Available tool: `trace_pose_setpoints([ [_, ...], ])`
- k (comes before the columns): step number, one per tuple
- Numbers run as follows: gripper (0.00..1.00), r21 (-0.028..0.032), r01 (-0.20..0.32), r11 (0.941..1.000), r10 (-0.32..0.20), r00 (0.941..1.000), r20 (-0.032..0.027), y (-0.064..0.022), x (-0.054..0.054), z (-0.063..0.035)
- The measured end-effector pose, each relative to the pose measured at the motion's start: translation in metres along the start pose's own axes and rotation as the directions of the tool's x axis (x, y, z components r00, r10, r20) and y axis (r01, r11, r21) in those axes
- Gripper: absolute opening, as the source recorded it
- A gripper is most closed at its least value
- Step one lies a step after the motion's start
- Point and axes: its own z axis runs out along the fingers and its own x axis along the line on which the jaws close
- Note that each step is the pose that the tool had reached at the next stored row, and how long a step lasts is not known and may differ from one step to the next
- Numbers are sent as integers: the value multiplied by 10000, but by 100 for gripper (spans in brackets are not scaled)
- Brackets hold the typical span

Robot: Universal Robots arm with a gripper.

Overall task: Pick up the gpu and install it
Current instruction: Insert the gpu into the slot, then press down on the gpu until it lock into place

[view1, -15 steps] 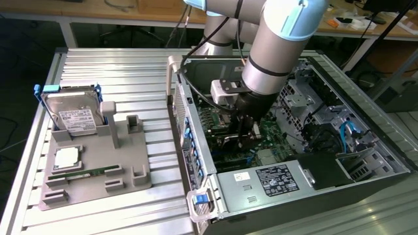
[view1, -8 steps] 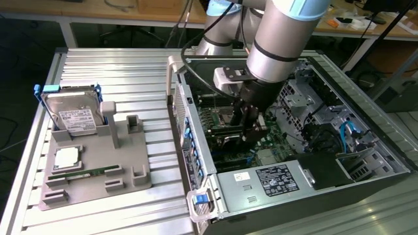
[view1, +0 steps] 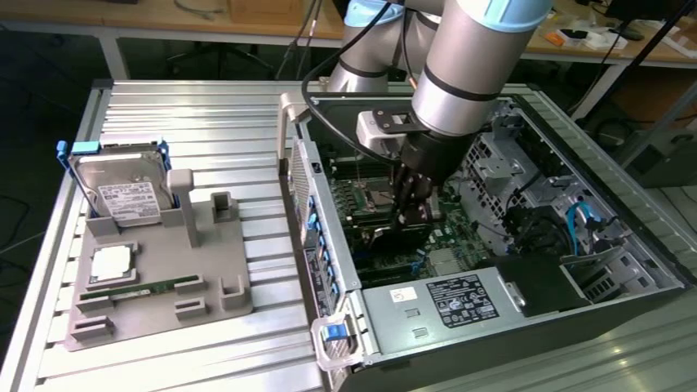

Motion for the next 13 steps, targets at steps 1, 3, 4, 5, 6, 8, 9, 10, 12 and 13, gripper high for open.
trace_pose_setpoints([
  [1, 20, -1, 0, 10000, 0, 10000, 0, 0, 0, -1],
  [3, 14, -1, 1, 10000, -1, 10000, 3, 0, 0, -1],
  [4, 11, -1, 1, 10000, -1, 10000, 5, 0, 0, 0],
  [5, 11, 0, 0, 10000, 0, 10000, 6, 0, 0, 0],
  [6, 11, -1, 1, 10000, -1, 10000, 8, 0, 0, 0],
  [8, 11, -1, 0, 10000, 0, 10000, 11, 0, 0, 0],
  [9, 11, -1, 1, 10000, -1, 10000, 18, 0, 0, 0],
  [10, 11, -1, 1, 10000, -1, 10000, 24, 0, 0, 0],
  [12, 11, -1, 1, 10000, -1, 10000, 29, 0, 0, 0],
  [13, 11, -1, 0, 10000, 0, 10000, 31, 0, 0, 0],
])
